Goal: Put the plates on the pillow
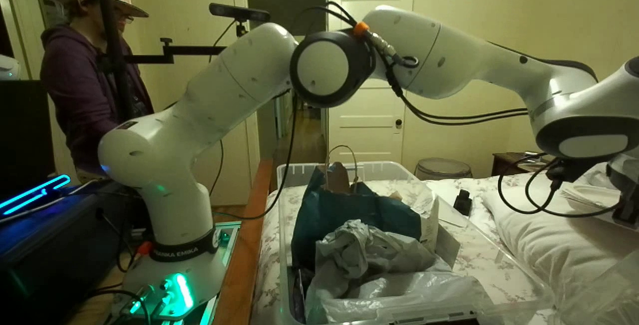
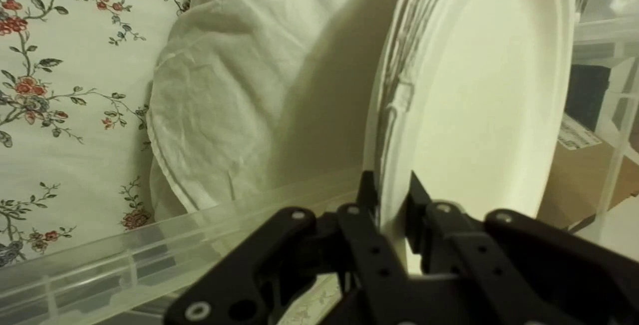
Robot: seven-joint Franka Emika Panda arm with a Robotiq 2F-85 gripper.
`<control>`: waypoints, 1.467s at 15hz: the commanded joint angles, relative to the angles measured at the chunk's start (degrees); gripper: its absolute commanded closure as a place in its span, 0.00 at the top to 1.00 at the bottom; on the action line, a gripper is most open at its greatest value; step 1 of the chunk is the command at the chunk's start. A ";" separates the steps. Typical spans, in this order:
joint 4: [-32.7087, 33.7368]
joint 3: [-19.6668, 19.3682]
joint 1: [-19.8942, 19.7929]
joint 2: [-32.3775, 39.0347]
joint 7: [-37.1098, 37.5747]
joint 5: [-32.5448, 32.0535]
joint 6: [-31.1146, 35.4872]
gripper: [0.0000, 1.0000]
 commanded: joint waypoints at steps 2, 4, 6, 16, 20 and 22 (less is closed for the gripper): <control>6.76 -1.04 0.80 1.92 0.41 -11.53 -2.65 0.48; 2.72 -4.55 3.27 -2.65 -1.09 -14.53 -3.48 0.62; -3.50 -7.54 5.62 -8.75 -2.44 -18.40 -3.77 0.76; -27.93 -8.67 12.65 -32.92 -12.29 -39.69 -15.59 1.00; -38.69 -4.36 11.15 -41.65 -21.16 -42.99 -17.32 1.00; -44.42 -2.59 10.25 -46.05 -26.35 -43.27 -17.85 1.00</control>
